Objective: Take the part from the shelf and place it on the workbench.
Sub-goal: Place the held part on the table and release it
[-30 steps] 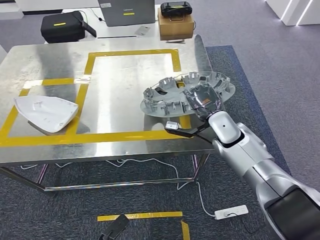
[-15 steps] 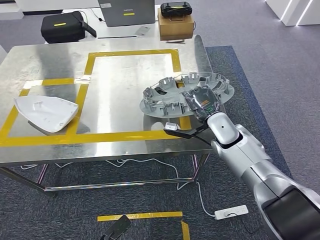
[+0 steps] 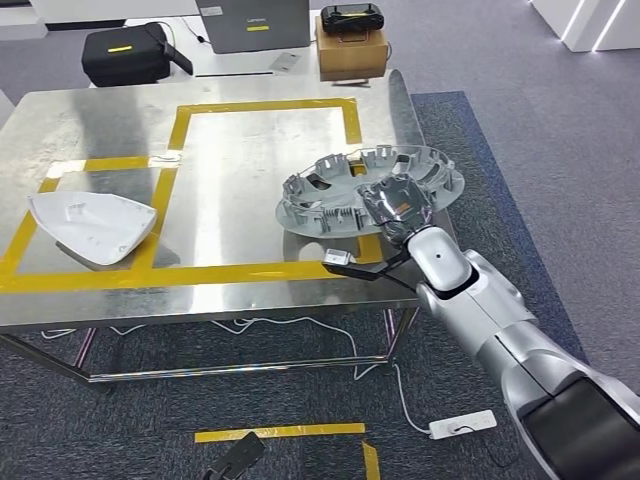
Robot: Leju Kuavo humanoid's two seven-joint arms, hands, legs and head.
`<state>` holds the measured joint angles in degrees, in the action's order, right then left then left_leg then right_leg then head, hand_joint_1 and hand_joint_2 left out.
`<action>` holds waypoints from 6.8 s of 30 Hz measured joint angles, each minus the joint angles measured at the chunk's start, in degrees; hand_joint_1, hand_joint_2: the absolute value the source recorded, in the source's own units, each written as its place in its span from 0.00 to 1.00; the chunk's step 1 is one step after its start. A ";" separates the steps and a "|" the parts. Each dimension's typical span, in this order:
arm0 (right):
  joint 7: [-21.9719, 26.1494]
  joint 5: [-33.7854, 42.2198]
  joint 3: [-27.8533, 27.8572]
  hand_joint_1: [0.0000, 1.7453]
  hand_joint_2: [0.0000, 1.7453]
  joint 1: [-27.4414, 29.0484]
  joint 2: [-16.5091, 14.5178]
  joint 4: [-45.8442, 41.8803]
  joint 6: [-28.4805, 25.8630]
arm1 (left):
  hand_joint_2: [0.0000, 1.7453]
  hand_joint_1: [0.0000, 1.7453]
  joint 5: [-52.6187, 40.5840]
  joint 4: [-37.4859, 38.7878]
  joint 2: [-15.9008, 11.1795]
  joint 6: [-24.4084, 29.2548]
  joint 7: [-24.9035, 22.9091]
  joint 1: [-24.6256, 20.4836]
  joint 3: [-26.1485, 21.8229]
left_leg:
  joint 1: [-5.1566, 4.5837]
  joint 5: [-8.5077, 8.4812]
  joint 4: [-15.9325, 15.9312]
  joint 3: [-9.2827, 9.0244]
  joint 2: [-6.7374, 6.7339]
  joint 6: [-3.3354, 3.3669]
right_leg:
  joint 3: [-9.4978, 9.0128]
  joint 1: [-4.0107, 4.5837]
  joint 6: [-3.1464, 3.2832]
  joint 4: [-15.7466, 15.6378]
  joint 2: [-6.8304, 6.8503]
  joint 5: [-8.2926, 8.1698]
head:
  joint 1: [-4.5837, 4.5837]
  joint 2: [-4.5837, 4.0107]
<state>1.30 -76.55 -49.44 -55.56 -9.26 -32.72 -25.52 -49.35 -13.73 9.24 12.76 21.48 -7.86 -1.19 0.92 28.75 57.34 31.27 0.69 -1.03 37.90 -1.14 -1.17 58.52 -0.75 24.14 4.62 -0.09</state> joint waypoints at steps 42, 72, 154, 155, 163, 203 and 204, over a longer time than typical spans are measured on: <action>4.77 2.03 -1.04 1.00 1.00 3.20 -7.59 0.65 -1.02 | 1.00 0.00 0.49 -0.03 1.09 -1.95 2.39 -2.31 2.72 | 0.00 0.01 -0.01 0.01 -0.01 0.01 | 0.00 0.00 0.00 0.00 -0.02 0.01 | 0.00 0.00; 5.52 2.96 -2.89 1.00 1.00 5.76 -9.69 3.02 -3.29 | 1.00 0.00 1.02 -0.02 0.63 -1.79 2.41 0.03 2.72 | -0.01 0.01 -0.01 0.01 -0.01 0.01 | 0.01 0.01 -0.01 0.00 -0.01 0.02 | 0.01 0.00; 4.21 -1.37 1.04 1.00 1.00 4.14 -4.94 4.72 -6.11 | 1.00 0.00 0.11 0.22 -0.98 -2.03 2.37 2.11 2.61 | -0.02 0.02 -0.01 0.01 -0.03 0.03 | 0.00 -0.01 -0.01 -0.01 -0.03 0.02 | -0.01 0.00; 4.41 -1.38 1.04 1.00 1.00 4.25 -5.12 4.66 -6.08 | 1.00 0.00 0.10 0.22 -0.97 -2.11 2.35 2.10 2.62 | -0.02 0.02 -0.01 0.01 -0.03 0.03 | 0.00 -0.01 -0.01 -0.01 -0.03 0.02 | -0.01 0.00; 4.91 -1.71 0.33 1.00 1.00 5.65 -7.05 4.25 -5.79 | 1.00 0.00 -0.01 0.22 -0.86 -2.49 2.24 2.09 2.78 | -0.01 0.05 -0.01 0.00 -0.03 0.05 | 0.01 0.01 -0.01 -0.01 -0.03 0.03 | 0.00 0.00; 8.93 1.41 -6.09 1.00 1.00 11.58 -11.55 4.04 -4.48 | 1.00 0.00 -0.46 0.22 -0.58 -2.94 1.97 1.91 2.89 | -0.01 0.10 -0.01 -0.01 -0.03 0.01 | 0.00 0.01 0.01 -0.01 -0.04 0.06 | 0.00 0.00; 8.81 1.66 -6.54 1.00 1.00 11.83 -11.57 3.93 -4.45 | 1.00 0.00 -0.46 0.22 -0.58 -2.93 1.97 1.91 2.90 | -0.01 0.10 -0.01 -0.01 -0.03 0.01 | 0.00 0.01 0.01 -0.01 -0.04 0.06 | 0.01 0.00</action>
<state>10.11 -74.89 -55.98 -43.74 -20.83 -28.79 -29.97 -49.81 -13.51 8.66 9.83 23.45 -5.94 1.70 0.91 28.84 57.33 31.26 0.66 -1.02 37.90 -1.13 -1.17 58.51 -0.79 24.19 4.62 -0.09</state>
